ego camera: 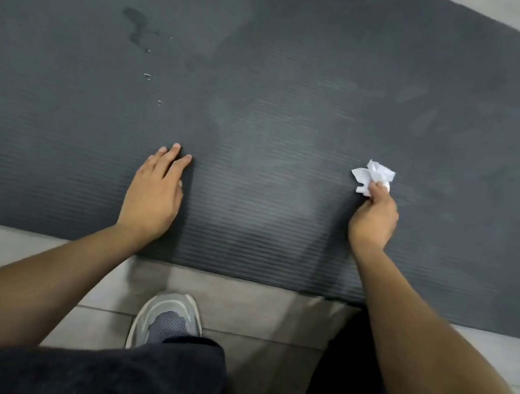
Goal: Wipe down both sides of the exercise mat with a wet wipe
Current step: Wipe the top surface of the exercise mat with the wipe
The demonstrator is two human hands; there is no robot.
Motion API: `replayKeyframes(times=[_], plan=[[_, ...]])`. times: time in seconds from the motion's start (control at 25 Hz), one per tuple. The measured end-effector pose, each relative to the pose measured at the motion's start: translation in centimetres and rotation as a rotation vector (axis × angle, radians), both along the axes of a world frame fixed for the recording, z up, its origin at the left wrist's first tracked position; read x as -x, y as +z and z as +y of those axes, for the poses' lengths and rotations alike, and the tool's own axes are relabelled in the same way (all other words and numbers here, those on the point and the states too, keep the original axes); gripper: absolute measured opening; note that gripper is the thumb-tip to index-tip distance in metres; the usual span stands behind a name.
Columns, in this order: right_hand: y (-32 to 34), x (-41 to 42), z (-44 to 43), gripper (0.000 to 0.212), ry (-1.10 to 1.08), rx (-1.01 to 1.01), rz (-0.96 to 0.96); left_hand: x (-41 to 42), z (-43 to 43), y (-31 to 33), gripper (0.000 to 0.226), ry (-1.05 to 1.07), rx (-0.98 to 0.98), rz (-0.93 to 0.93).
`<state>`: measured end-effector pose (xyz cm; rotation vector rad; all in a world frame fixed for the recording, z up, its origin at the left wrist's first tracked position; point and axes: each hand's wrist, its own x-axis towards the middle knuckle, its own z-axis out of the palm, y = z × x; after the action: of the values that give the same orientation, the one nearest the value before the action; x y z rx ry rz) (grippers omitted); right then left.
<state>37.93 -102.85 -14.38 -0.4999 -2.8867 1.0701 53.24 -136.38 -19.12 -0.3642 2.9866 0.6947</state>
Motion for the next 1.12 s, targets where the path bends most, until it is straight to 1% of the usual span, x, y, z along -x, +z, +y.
replayKeyframes(times=[0.04, 0.08, 0.16, 0.2, 0.28, 0.32, 0.36, 0.4, 0.44, 0.48, 0.56, 0.6, 0.64, 0.68, 0.72, 0.76, 0.84, 0.88, 0.92, 0.96, 1.0, 1.04, 1.12], plan=[[-0.7, -0.7, -1.6, 0.033, -0.019, 0.019, -0.020, 0.1, 0.0, -0.1, 0.050, 0.014, -0.028, -0.001], [-1.7, -1.9, -4.5, 0.032, 0.122, 0.072, -0.010, 0.4, -0.1, -0.1, 0.051, 0.020, -0.053, -0.007], [-3.9, -7.1, -10.3, 0.032, 0.601, 0.150, 0.082, 0.7, -0.7, -0.1, 0.054, -0.002, -0.090, -0.022], [-4.3, -10.4, -12.6, 0.034, 0.882, 0.159, 0.134, 0.7, -1.1, 0.0, 0.056, -0.022, -0.102, -0.028], [-4.1, -16.1, -14.0, 0.034, 1.411, 0.027, 0.212, 0.6, -1.8, 0.2, 0.059, -0.056, -0.119, -0.049], [-4.4, -17.2, -13.5, 0.034, 1.607, -0.027, 0.241, 0.5, -1.9, 0.3, 0.060, -0.065, -0.120, -0.058], [-4.6, -16.5, -12.2, 0.034, 1.730, -0.048, 0.261, 0.4, -1.9, 0.4, 0.061, -0.064, -0.120, -0.060], [-4.3, -15.0, -11.4, 0.034, 1.763, -0.065, 0.318, 0.3, -1.7, 0.4, 0.061, -0.058, -0.117, -0.058], [-4.1, -12.7, -10.3, 0.033, 1.658, -0.078, 0.328, 0.2, -1.6, 0.5, 0.062, -0.049, -0.108, -0.056], [-4.3, -10.0, -8.8, 0.031, 1.496, -0.101, 0.320, 0.0, -1.4, 0.5, 0.061, -0.038, -0.090, -0.054], [-3.2, -5.1, -6.3, 0.030, 1.000, -0.225, 0.210, -0.5, -1.4, 0.4, 0.059, -0.012, -0.032, -0.045], [-2.9, -4.0, -5.6, 0.032, 0.805, -0.179, 0.149, -0.8, -1.5, 0.4, 0.057, -0.006, -0.006, -0.044], [-2.8, -3.9, -5.6, 0.033, 0.677, -0.101, 0.128, -0.9, -1.6, 0.3, 0.056, -0.008, 0.013, -0.041], [-2.6, -5.0, -6.4, 0.033, 0.605, -0.036, 0.068, -1.0, -1.6, 0.3, 0.056, -0.007, 0.023, -0.037], [-2.4, -6.9, -7.8, 0.030, 0.628, -0.040, 0.065, -0.9, -1.6, 0.3, 0.055, -0.002, 0.024, -0.034], [-2.7, -9.3, -8.8, 0.028, 0.692, 0.051, 0.031, -1.0, -1.4, 0.3, 0.055, 0.005, 0.023, -0.031], [-2.2, -13.7, -9.8, 0.031, 1.162, 0.009, 0.111, -1.1, -1.0, 0.3, 0.054, 0.024, 0.034, -0.014], [-2.3, -15.1, -9.5, 0.035, 1.349, -0.018, 0.131, -1.3, -1.0, 0.3, 0.054, 0.048, 0.057, -0.009], [-2.7, -14.4, -8.9, 0.038, 1.494, -0.061, 0.202, -1.5, -1.2, 0.4, 0.054, 0.081, 0.085, -0.016], [-3.3, -12.4, -8.5, 0.039, 1.589, -0.113, 0.252, -1.8, -1.4, 0.4, 0.055, 0.119, 0.109, -0.030], [-4.2, -10.2, -8.4, 0.039, 1.593, -0.145, 0.255, -2.1, -1.8, 0.4, 0.057, 0.156, 0.125, -0.046], [-4.4, -8.1, -8.9, 0.038, 1.489, -0.141, 0.231, -2.5, -2.2, 0.3, 0.058, 0.180, 0.137, -0.059], [-4.4, -3.7, -10.5, 0.039, 1.112, -0.139, 0.185, -3.7, -3.2, 0.1, 0.059, 0.202, 0.171, -0.071]])
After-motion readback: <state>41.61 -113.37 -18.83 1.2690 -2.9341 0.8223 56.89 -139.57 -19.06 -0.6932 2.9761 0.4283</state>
